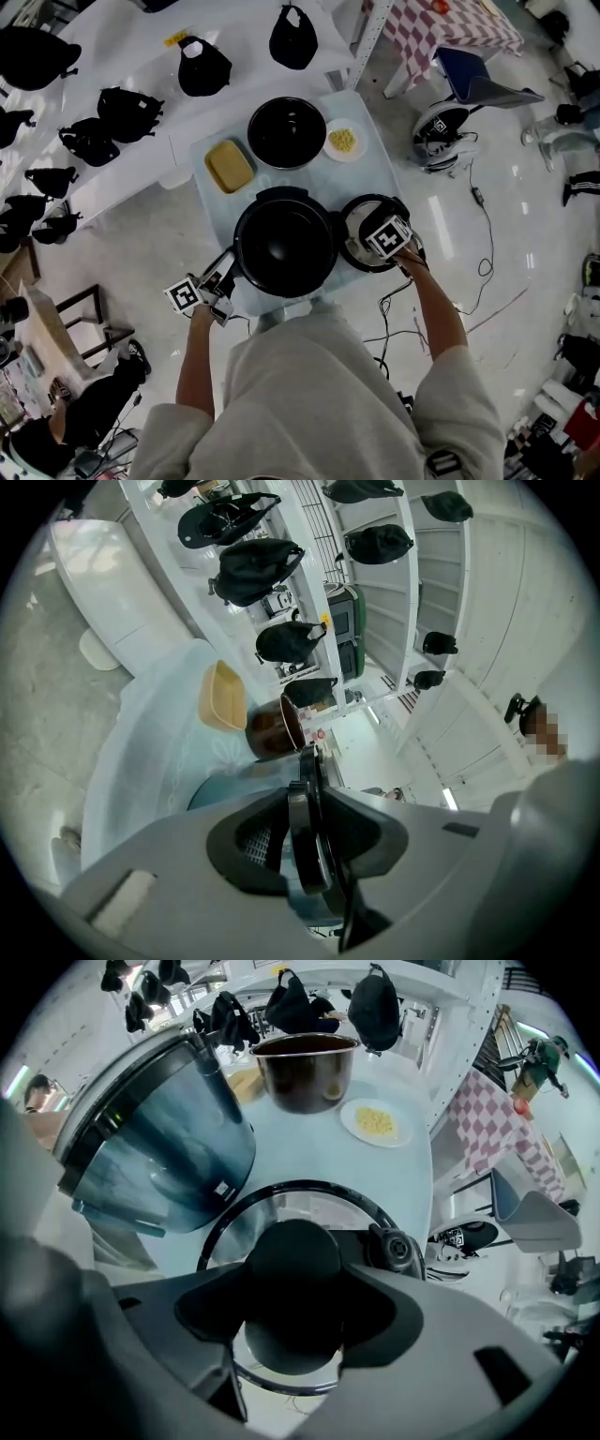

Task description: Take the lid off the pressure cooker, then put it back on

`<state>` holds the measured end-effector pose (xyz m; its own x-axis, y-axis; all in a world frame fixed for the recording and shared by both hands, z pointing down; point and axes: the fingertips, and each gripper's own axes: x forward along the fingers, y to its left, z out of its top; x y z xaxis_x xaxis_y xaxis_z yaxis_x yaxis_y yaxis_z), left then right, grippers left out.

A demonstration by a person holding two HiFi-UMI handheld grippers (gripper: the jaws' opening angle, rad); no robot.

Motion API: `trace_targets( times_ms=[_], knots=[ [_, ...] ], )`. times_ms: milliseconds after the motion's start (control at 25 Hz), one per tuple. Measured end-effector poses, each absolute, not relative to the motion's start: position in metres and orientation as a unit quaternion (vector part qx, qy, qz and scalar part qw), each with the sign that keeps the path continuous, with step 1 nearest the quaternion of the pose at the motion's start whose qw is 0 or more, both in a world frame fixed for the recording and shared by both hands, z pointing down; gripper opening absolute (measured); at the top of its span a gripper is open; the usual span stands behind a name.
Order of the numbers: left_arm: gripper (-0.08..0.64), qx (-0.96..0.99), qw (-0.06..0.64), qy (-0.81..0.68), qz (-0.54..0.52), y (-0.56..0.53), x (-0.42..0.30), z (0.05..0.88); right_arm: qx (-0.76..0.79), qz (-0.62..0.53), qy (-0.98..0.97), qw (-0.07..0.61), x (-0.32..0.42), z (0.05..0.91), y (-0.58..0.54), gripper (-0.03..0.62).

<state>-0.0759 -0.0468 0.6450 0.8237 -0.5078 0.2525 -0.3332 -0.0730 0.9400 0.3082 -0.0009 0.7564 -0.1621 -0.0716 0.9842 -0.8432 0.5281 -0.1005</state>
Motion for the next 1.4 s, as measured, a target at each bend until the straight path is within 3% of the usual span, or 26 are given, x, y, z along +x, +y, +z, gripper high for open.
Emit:
trace_targets(
  times_ms=[640,720,880,1160,1280,1400],
  knots=[
    [0.115,0.723,0.617,-0.300,-0.079,-0.046,-0.071,0.649,0.357,0.323,-0.689,0.542,0.313,0.770,0.007,0.291],
    [0.166,0.739,0.598,-0.303,-0.070,-0.048,-0.072,0.647,0.373,0.338,-0.683,0.529,0.315,0.768,0.009,0.330],
    [0.227,0.779,0.542,-0.312,-0.039,-0.051,-0.074,0.640,0.422,0.337,-0.713,0.448,0.308,0.737,-0.009,0.344],
    [0.229,0.812,0.412,-0.412,0.019,-0.057,-0.106,0.621,0.550,0.271,-0.750,0.248,0.294,0.651,-0.027,0.342],
    [0.194,0.818,0.358,-0.450,0.023,-0.066,-0.116,0.602,0.570,0.268,-0.743,0.228,0.289,0.645,-0.023,0.342],
    [0.077,0.816,0.328,-0.475,0.023,-0.072,-0.123,0.589,0.591,0.261,-0.733,0.215,0.290,0.637,-0.019,0.342]
  ],
)
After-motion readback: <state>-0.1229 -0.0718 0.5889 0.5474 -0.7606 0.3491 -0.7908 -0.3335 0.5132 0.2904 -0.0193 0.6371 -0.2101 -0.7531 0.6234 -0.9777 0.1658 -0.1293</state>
